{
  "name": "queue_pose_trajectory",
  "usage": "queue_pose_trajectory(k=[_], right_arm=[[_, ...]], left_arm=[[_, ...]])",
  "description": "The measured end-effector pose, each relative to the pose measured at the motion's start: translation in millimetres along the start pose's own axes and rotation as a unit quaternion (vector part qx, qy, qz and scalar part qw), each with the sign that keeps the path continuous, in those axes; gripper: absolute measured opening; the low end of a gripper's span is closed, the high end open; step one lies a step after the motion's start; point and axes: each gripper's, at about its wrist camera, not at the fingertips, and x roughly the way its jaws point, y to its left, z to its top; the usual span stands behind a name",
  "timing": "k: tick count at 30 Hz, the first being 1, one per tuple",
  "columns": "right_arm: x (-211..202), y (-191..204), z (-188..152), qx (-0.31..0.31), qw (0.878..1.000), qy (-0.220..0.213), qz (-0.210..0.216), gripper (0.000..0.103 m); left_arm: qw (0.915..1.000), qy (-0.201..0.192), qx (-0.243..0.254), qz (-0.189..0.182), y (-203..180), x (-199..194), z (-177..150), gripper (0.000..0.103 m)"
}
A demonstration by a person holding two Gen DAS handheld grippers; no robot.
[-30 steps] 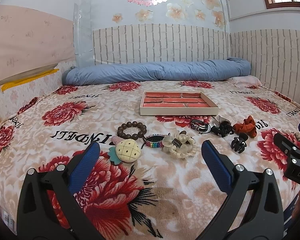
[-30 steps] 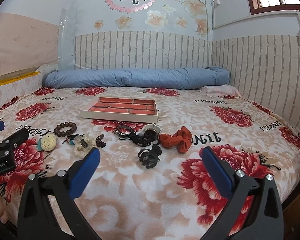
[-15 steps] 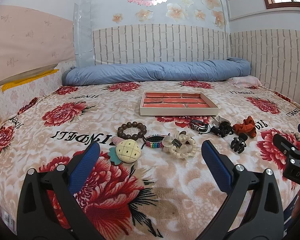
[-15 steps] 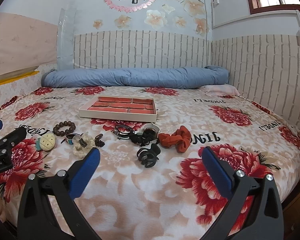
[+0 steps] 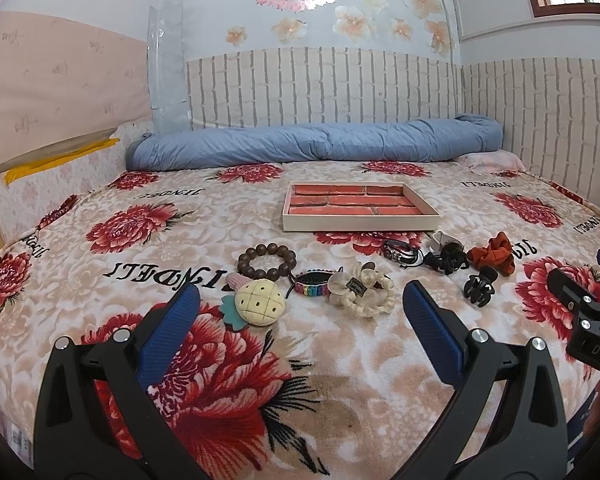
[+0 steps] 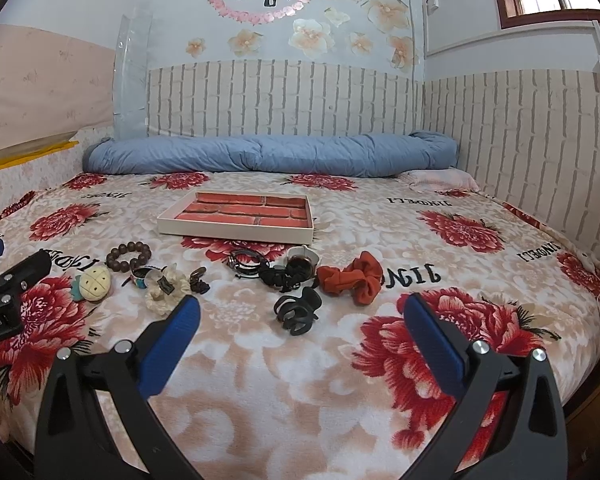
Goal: Organize jewelry
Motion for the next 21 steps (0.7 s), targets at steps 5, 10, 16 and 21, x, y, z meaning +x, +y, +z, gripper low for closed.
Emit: queue_pose_trajectory(k=[5,10,16,21], right_arm=[[0.4,-1.3,-0.3,0.002,1.000,0.002,0.000,0.099],[1.0,-1.0,-1.4,0.002,1.000,0.001,0.000,0.099],[2.3,-2.8,-0.7,0.003,1.000,0.004,0.002,0.099],[5.2,1.3,-5.6,0.003,1.000,0.008,0.004,0.099]], left_arm=[[1.0000,-0.001,0.000,0.001,0.3,-0.1,0.5,0.098],[1.0000,0.002,0.000,0.000,0.2,0.0,0.2,0.098],[1.0000,0.004,0.002,0.000,0.1,0.5,-1.1,0.098],[0.9999,0.010,0.003,-0.004,0.1,5.8,-3.7,0.098]])
